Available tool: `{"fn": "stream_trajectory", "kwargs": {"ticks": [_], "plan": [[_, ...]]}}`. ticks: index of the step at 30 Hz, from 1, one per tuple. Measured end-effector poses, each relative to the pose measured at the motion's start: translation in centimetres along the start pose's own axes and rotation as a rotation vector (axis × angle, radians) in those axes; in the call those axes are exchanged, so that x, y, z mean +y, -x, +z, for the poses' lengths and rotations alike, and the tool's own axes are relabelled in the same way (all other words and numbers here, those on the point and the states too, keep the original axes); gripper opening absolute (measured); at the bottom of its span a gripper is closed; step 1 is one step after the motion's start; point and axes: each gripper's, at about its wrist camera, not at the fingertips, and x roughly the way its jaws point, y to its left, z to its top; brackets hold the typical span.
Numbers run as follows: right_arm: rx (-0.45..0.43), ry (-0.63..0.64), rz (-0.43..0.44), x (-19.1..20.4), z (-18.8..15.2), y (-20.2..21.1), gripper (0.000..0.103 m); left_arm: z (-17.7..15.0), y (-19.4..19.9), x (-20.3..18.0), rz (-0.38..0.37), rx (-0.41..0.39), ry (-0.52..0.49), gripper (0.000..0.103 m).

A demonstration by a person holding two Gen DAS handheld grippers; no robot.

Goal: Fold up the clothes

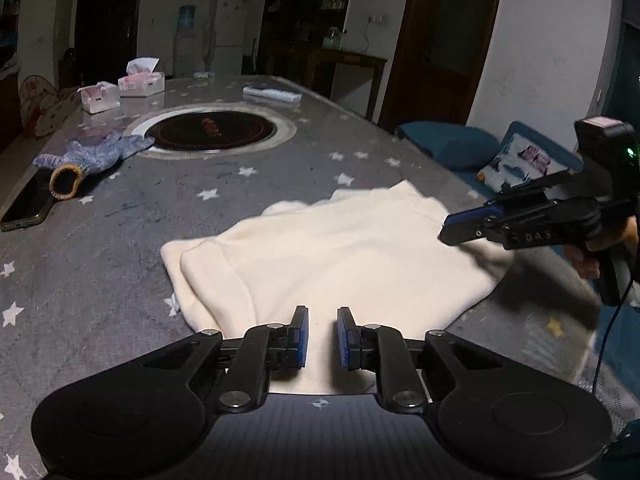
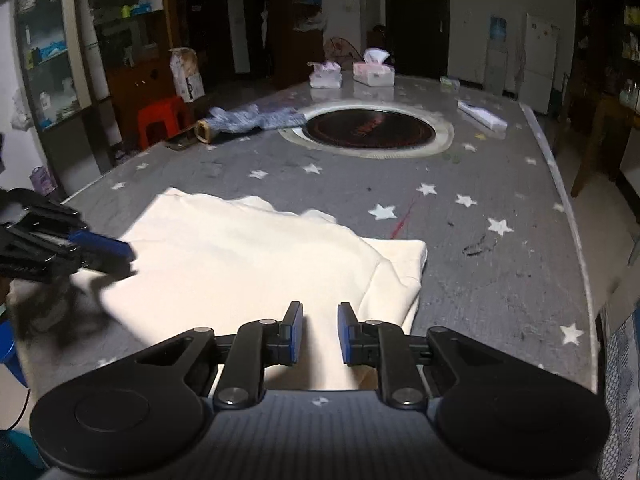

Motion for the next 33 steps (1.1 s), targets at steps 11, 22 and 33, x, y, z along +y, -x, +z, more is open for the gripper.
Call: {"fn": "stream_trajectory", "kwargs": {"ticks": [11, 22, 33], "plan": [[0.01, -0.073, -0.049, -3.0, 1.5, -3.0, 0.017, 1.2, -1.0, 0.9, 0.017, 0.002, 0.008, 0.018], [-0.026, -0.055, -0.014, -2.0, 2.9, -3.0, 0.016, 3.3, -3.2, 3.8, 0.076, -0.017, 0.091, 0.018], [-0.016, -0.047, -0.026, -1.7, 4.2, -4.6, 0.017, 5.0, -4.0, 4.2, 0.063, -0.041, 0.111, 0.017]]}}
